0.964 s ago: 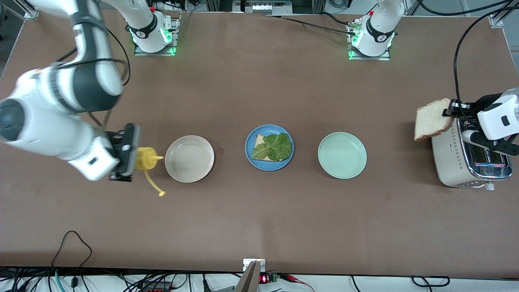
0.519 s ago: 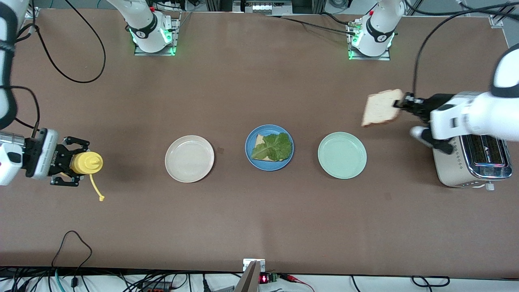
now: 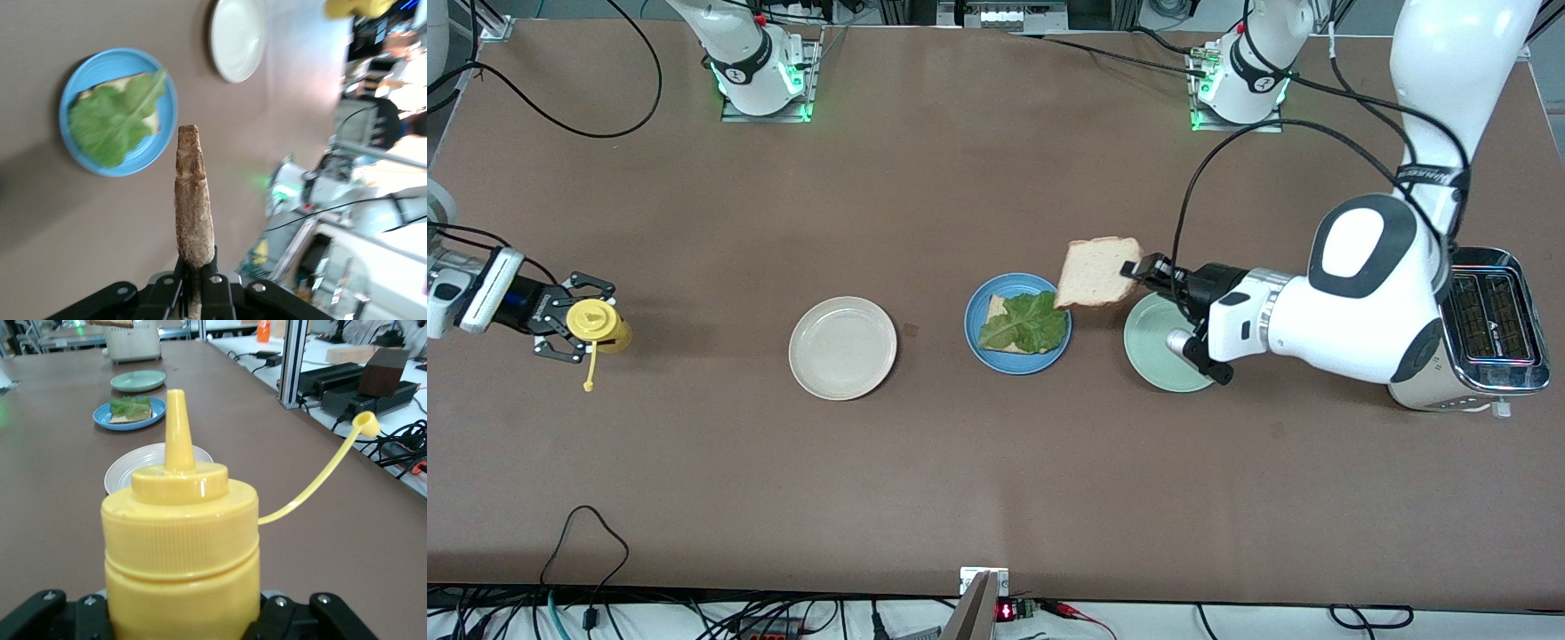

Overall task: Make sandwich in blue plate with both arms
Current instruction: 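Carry the second bread slice with the left gripper onto the lettuce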

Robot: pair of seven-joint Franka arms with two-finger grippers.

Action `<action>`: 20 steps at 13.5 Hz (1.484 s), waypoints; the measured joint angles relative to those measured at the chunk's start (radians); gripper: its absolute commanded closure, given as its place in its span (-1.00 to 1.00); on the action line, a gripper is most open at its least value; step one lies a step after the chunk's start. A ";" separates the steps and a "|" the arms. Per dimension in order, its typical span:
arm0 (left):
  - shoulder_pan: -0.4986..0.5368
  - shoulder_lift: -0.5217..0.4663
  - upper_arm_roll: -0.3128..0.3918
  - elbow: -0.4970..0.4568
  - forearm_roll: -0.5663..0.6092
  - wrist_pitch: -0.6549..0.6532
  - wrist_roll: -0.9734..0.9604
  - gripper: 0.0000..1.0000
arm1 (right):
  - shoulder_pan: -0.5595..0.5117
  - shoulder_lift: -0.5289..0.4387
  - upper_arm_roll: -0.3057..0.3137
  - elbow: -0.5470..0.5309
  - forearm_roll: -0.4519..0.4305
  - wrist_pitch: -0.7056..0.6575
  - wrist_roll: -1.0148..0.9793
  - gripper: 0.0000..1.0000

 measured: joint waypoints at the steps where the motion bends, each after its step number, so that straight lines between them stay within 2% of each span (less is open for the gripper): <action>1: -0.001 0.033 0.000 -0.003 -0.063 0.020 0.023 0.90 | -0.016 0.008 0.001 -0.040 0.032 -0.020 -0.022 1.00; 3: -0.002 0.099 0.000 -0.015 -0.134 0.082 0.121 0.90 | -0.050 0.030 0.004 -0.076 0.071 -0.066 -0.055 1.00; 6: -0.003 0.161 0.001 -0.091 -0.254 0.180 0.296 0.92 | -0.105 0.065 0.028 -0.082 0.151 -0.085 -0.080 1.00; 8: -0.004 0.168 0.000 -0.145 -0.278 0.222 0.375 0.94 | -0.112 0.087 0.046 -0.082 0.200 -0.083 -0.080 1.00; 13: -0.022 0.172 -0.001 -0.252 -0.287 0.345 0.531 0.94 | -0.124 0.140 0.054 -0.083 0.213 -0.085 -0.147 1.00; 14: -0.019 0.182 0.002 -0.276 -0.312 0.357 0.587 0.93 | -0.130 0.140 0.054 -0.083 0.213 -0.085 -0.154 0.89; 16: -0.012 0.219 0.008 -0.296 -0.354 0.371 0.676 0.89 | -0.138 0.140 0.054 -0.082 0.213 -0.085 -0.157 -0.99; 18: -0.012 0.254 0.008 -0.297 -0.368 0.394 0.726 0.85 | -0.139 0.140 0.054 -0.082 0.213 -0.085 -0.157 -1.00; 19: -0.014 0.268 0.007 -0.297 -0.378 0.409 0.747 0.43 | -0.139 0.140 0.054 -0.082 0.213 -0.086 -0.157 -1.00; 20: -0.016 0.281 0.007 -0.297 -0.389 0.423 0.764 -0.75 | -0.139 0.139 0.054 -0.082 0.213 -0.087 -0.157 -1.00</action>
